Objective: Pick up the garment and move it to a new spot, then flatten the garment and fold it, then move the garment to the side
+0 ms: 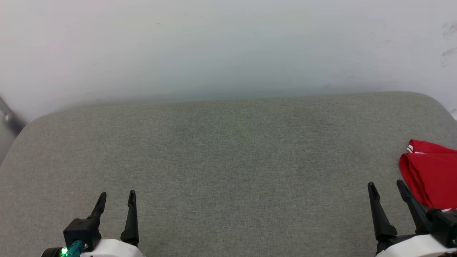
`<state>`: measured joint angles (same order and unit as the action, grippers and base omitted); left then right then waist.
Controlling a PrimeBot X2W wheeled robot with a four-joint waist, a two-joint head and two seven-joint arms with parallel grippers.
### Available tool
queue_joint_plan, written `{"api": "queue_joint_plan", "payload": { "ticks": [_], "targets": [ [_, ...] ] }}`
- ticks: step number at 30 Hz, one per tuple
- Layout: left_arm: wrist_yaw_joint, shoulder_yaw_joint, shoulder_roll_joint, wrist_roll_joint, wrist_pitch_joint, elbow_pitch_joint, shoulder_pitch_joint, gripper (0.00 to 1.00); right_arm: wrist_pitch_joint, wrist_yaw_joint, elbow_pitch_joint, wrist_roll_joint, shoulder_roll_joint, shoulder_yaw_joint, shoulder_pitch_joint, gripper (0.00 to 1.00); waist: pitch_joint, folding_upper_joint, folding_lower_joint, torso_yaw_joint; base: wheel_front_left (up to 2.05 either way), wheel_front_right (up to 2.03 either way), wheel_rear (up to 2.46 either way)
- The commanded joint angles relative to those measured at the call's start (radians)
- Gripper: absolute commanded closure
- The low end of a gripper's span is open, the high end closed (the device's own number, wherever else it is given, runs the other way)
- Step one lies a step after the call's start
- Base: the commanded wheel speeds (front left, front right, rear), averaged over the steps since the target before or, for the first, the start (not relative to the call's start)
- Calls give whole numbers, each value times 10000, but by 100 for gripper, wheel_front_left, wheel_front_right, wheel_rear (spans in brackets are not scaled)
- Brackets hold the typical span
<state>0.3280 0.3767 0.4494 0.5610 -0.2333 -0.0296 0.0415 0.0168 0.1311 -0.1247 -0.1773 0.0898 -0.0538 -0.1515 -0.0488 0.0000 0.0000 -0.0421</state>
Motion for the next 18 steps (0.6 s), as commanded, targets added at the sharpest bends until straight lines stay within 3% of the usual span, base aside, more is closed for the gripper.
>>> {"api": "queue_joint_plan", "payload": {
  "ticks": [1,2,3,6,18],
  "targets": [
    [-6,-16,10,60,-58,-21,-69,0,-7,-8,-29,37,-57,13,28,0,-10,0,0,6,0,0,0],
    [-11,-15,6,54,-64,-32,-74,0,-12,-8,-22,22,-63,21,20,0,-11,0,0,8,0,0,0],
    [-22,3,-11,50,-1,-15,-18,100,0,-2,6,-8,-13,17,1,100,-9,0,0,7,0,0,0],
    [-56,38,-198,152,42,-196,96,100,4,0,244,-123,-23,44,-30,100,-5,0,0,9,0,0,0],
    [-772,-710,-759,1884,549,-486,-164,100,-166,-1,790,-2503,-37,-6,412,100,45,0,0,49,0,0,0]
  ]
}}
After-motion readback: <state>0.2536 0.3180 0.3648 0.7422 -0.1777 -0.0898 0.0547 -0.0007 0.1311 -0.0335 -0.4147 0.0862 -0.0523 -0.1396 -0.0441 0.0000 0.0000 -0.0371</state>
